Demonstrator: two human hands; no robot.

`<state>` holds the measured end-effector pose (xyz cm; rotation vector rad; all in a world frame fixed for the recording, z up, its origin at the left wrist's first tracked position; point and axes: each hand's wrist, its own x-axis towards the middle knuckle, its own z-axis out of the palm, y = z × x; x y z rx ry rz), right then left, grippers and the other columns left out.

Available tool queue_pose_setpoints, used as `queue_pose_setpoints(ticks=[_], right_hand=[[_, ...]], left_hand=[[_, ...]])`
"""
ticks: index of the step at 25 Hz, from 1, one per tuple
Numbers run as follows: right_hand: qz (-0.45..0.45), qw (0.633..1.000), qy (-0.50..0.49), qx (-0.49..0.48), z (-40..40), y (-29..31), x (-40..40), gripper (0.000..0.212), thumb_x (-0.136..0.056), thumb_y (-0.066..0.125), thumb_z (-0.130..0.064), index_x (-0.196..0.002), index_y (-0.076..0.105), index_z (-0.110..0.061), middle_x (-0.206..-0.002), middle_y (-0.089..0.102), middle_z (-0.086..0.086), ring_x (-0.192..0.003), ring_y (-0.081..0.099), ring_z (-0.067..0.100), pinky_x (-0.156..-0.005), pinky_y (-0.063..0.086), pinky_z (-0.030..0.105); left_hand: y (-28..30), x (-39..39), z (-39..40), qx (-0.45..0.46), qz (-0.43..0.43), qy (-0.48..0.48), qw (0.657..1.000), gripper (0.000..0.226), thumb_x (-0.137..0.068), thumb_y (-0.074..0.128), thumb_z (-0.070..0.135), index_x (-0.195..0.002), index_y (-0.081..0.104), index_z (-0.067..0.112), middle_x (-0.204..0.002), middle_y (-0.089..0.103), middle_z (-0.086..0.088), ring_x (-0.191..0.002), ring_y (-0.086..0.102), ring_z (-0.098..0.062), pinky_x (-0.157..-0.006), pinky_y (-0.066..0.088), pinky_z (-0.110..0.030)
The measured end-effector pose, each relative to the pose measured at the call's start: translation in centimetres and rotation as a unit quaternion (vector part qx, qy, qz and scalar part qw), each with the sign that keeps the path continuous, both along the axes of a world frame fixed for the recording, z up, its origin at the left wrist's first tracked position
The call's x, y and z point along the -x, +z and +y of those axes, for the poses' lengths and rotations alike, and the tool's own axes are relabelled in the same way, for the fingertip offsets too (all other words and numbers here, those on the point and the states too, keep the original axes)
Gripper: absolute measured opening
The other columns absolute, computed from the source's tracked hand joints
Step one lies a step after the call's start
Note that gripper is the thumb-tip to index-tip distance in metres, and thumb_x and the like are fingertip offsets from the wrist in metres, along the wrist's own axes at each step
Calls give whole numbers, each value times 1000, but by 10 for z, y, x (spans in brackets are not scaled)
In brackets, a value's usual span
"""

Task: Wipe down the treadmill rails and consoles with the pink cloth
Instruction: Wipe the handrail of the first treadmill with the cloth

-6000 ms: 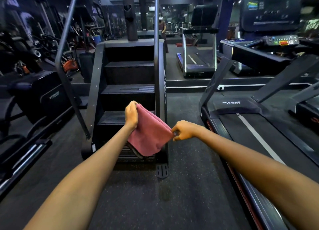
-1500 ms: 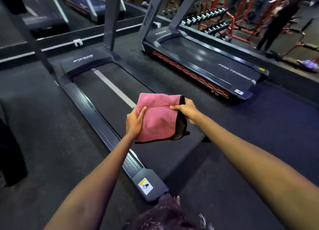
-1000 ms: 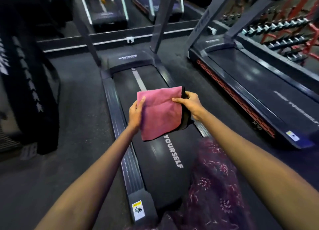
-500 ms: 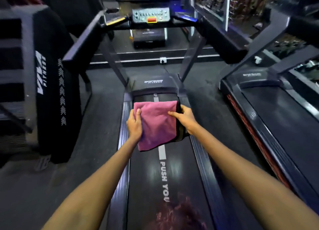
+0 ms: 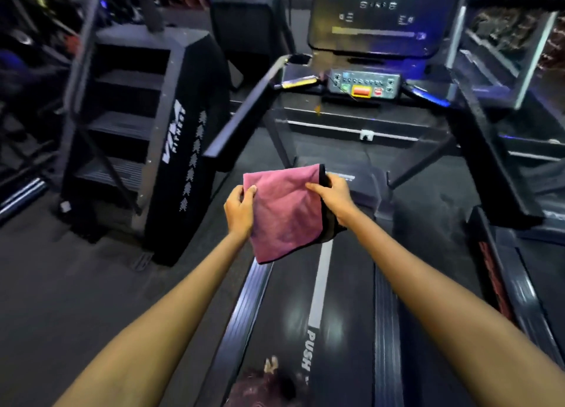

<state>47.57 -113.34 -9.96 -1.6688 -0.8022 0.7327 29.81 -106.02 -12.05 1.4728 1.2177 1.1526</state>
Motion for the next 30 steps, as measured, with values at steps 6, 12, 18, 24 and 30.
queue_pose_setpoints(ticks=[6, 12, 18, 24, 30], right_hand=[[5, 998, 57, -3, 141, -5, -13, 25, -76, 74, -14, -97, 61, -9, -94, 66, 7, -90, 62, 20, -82, 51, 34], [-44, 995, 80, 32, 245, -8, -12, 44, -77, 73, -19, -109, 44, -10, -107, 56, 4, -99, 53, 19, -87, 42, 31], [-236, 959, 154, 32, 323, -6, -11, 45, -79, 69, -18, -111, 40, -6, -116, 48, 14, -103, 52, 32, -85, 41, 38], [-480, 776, 385, -138, 332, -30, 39, 50, -83, 40, -49, -114, 59, -15, -124, 55, 5, -127, 43, 29, -104, 29, 55], [-538, 765, 350, -52, 327, -48, 52, 72, -74, 28, -71, -132, 50, -34, -147, 38, 4, -140, 20, 38, -106, 1, 66]], left_hand=[[-4, -2, 119, -32, 50, 100, 993, 21, -85, 65, 19, -89, 67, -1, -96, 58, -16, -91, 54, -26, -86, 44, -37], [-10, -3, 195, 3, 118, 185, 976, 28, -82, 68, 26, -98, 68, 3, -119, 46, -10, -113, 44, -23, -103, 36, -36], [-27, -12, 242, 57, 82, 226, 969, 29, -89, 61, 22, -103, 62, -3, -129, 38, -14, -107, 47, -18, -96, 36, -24], [-39, -18, 252, 85, 40, 248, 964, 19, -93, 53, 19, -92, 62, 2, -96, 59, -13, -89, 53, -22, -81, 40, -31], [-39, -5, 249, 163, -106, 239, 951, 25, -98, 41, 19, -112, 58, 7, -105, 59, -2, -96, 56, -14, -79, 44, -22]])
